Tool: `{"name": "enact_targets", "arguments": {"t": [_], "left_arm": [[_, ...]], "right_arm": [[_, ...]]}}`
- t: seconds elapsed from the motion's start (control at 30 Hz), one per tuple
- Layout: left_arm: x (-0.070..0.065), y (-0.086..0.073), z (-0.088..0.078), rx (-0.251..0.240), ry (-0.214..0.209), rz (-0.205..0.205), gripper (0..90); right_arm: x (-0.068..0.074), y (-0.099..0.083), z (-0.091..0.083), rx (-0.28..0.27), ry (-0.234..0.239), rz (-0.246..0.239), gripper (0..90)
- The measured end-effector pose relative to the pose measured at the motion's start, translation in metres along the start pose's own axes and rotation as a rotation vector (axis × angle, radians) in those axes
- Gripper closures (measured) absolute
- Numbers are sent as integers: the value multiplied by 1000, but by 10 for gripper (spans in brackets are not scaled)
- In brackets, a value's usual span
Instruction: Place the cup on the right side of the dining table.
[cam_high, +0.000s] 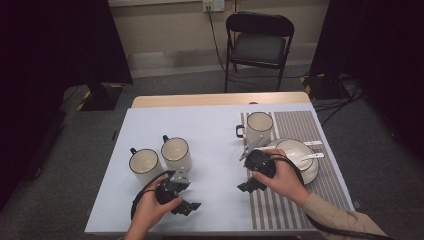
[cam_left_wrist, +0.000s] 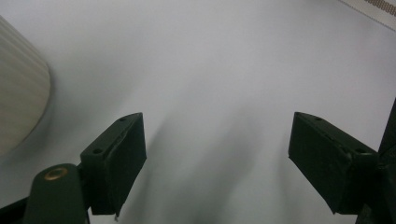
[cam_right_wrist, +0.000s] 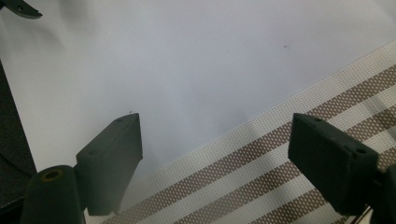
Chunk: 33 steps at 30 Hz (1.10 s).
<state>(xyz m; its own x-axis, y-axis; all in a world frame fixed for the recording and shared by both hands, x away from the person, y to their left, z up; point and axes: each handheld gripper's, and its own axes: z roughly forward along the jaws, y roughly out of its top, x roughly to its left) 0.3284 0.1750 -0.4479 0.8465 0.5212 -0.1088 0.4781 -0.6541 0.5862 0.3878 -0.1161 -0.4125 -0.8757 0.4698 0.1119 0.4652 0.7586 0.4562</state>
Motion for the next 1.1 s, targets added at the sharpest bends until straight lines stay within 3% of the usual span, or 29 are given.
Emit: {"name": "enact_targets", "arguments": {"t": [1.1], "left_arm": [[0,-24,-5,5,14,2,185]], "right_arm": [[2,-19,6,-10,23,14,172]]}}
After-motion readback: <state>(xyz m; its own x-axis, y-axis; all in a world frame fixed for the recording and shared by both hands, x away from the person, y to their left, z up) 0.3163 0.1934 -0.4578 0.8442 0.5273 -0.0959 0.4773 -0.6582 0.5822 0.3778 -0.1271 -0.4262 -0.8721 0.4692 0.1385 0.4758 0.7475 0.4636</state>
